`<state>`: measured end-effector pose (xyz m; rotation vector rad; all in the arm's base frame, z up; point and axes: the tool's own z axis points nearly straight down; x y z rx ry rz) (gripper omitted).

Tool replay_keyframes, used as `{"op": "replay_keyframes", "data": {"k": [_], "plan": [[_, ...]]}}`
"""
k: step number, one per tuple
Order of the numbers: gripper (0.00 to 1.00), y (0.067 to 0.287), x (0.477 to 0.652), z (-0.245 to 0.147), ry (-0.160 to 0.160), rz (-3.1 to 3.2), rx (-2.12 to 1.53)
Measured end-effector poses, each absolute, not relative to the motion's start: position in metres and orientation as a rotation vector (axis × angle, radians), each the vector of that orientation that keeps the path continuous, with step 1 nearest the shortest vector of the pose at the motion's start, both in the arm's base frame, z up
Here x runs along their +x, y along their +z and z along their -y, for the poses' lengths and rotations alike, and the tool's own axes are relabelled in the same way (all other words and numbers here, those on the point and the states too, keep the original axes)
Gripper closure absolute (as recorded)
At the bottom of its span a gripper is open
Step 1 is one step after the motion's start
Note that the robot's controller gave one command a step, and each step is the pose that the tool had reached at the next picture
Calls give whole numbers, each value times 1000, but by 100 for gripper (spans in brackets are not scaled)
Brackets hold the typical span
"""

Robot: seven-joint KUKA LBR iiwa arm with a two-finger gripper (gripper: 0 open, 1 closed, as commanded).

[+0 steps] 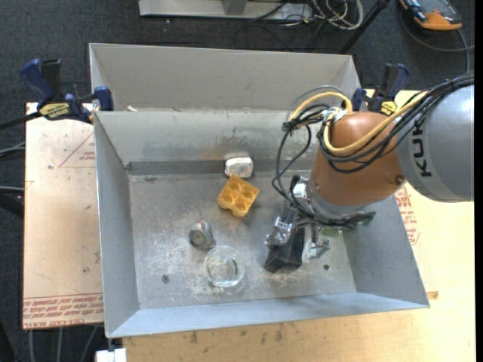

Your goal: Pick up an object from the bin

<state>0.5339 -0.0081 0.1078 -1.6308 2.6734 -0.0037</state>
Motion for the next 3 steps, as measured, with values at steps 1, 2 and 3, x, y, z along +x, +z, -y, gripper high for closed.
{"op": "replay_keyframes", "data": {"k": [1,2,3], "plan": [[100,108,534,8,-4,-2673,-1631],[100,148,533,15,11,-2679,-1643],[100,253,538,16,7,-2706,-1599]]}}
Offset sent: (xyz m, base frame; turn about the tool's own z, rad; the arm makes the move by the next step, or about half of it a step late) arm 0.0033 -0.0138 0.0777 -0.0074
